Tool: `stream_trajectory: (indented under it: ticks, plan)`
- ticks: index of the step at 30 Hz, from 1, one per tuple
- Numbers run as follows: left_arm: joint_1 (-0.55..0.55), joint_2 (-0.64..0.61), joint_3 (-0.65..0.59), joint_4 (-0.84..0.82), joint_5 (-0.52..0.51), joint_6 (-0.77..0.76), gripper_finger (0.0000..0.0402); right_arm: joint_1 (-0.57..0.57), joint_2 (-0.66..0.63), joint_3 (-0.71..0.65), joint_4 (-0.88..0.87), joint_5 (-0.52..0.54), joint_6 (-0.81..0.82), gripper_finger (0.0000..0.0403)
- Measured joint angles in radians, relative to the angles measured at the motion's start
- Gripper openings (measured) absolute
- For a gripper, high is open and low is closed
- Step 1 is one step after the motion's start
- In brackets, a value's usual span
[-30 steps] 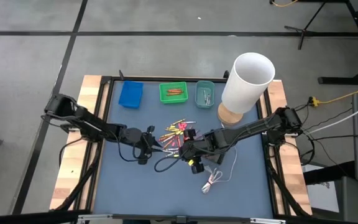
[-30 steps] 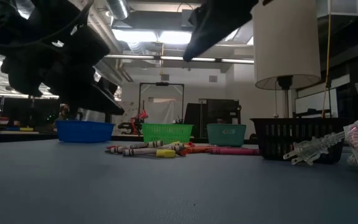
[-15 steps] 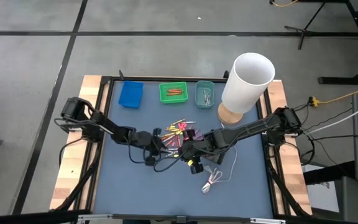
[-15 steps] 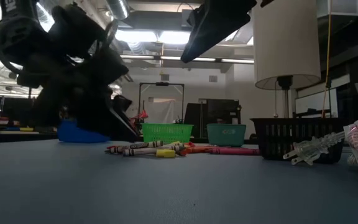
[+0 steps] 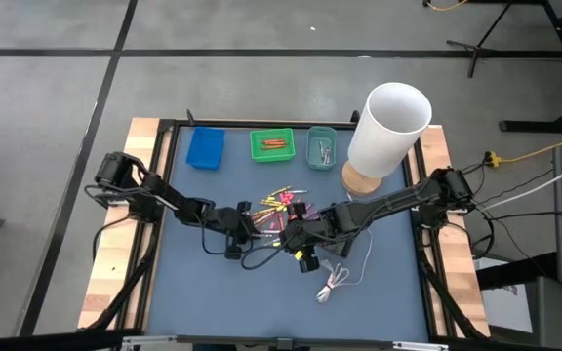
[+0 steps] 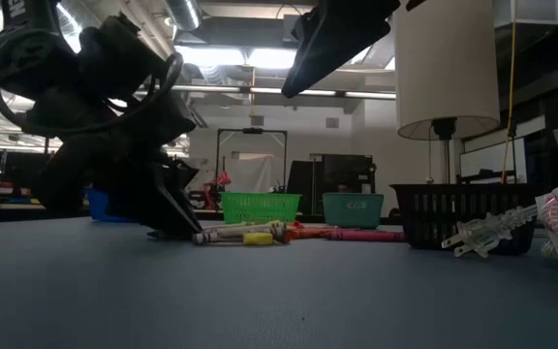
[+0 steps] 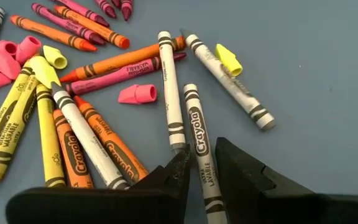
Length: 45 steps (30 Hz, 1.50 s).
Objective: Sort crayons
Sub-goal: Put the gray crayon into the dark green bin
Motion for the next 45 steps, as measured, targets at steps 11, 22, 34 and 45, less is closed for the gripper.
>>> stream_trajectory:
  ticks: [11, 22, 34, 45]
  plan:
    - [0.000, -0.002, 0.000, -0.037, -0.006, -0.050, 0.0027, 0.000, 0.000, 0.000, -0.004, 0.000, 0.000, 0.0163]
    - [0.000, -0.007, -0.003, -0.018, -0.008, -0.052, 0.0006, 0.000, -0.080, 0.000, -0.188, 0.006, 0.001, 0.0163]
    - [0.034, -0.087, 0.003, -0.003, 0.003, -0.166, 0.0005, 0.000, -0.178, 0.000, -0.323, 0.096, 0.005, 0.0163]
    - [0.128, -0.094, 0.172, 0.017, -0.078, -0.176, 0.0006, 0.000, -0.179, 0.000, -0.362, 0.161, 0.003, 0.0163]
